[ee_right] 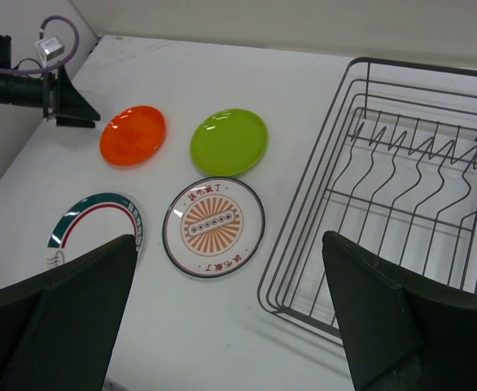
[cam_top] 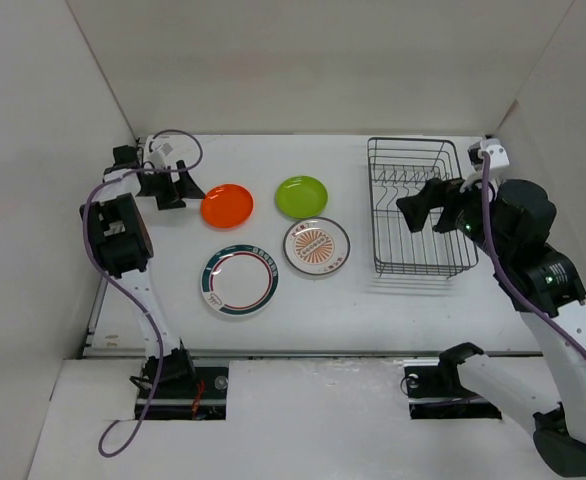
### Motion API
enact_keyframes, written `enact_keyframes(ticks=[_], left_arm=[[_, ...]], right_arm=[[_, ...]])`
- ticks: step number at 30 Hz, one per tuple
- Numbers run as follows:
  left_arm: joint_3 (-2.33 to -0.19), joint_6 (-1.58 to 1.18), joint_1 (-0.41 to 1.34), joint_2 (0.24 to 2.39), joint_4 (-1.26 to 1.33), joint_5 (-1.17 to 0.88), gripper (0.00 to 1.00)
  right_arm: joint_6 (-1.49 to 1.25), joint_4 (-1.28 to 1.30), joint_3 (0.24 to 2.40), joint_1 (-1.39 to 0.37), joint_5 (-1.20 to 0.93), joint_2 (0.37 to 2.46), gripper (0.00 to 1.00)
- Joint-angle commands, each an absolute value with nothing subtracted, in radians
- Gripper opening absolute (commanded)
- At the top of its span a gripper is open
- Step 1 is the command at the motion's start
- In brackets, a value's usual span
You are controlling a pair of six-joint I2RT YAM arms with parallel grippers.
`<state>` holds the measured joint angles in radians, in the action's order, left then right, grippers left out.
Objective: Load the plates into the dish rack
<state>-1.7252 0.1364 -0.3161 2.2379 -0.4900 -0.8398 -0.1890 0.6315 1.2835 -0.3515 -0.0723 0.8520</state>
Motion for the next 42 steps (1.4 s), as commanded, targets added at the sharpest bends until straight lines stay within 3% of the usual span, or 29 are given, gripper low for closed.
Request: enact_keyframes(ticks=[1,4,5,12,19,24,31,34,37,42], left_arm=[[-1.781,0.132,-0.298,2.282,-0.496,-0.859,0.94],[-1.792,0.104,-0.287,2.327,-0.495,-0.859,0.91],[-1.814,0.104,-0.276,2.341,-0.495,-0.859,0.86],[-1.804,0.114,-0.256,2.370,-0.514,-0.859,0.72],[-1.770,0.206,-0.247,2.370,-0.571,-0.868,0.68],[-1.737,0.225,-0.247,2.370,-0.571,-0.832,0.48],[-1.717,0.207,-0.238,2.370,-0.551,-0.802,0.34],[-1.717,0.195,-0.238,2.370,-0.540,-0.802,0.22],[-1.727,0.184,-0.238,2.370,-0.531,-0.793,0.00],[-1.759,0.163,-0.238,2.344,-0.531,-0.846,0.00]], right_arm=[[-0.212,0.565,1.269,-0.377,-0.075,0.847,1.00],[-0.230,0.565,1.259,-0.399,-0.057,0.857,1.00],[-0.230,0.565,1.250,-0.399,-0.057,0.857,1.00],[-0.230,0.565,1.261,-0.452,-0.008,0.877,1.00],[-0.230,0.555,1.261,-0.482,0.023,0.899,1.00],[-0.230,0.546,1.252,-0.505,0.041,0.910,1.00],[-0.230,0.526,1.243,-0.514,0.041,0.919,1.00],[-0.230,0.526,1.243,-0.523,0.041,0.919,1.00],[-0.230,0.517,1.233,-0.523,0.041,0.919,1.00],[-0.239,0.441,1.183,-0.532,-0.009,0.928,1.00]])
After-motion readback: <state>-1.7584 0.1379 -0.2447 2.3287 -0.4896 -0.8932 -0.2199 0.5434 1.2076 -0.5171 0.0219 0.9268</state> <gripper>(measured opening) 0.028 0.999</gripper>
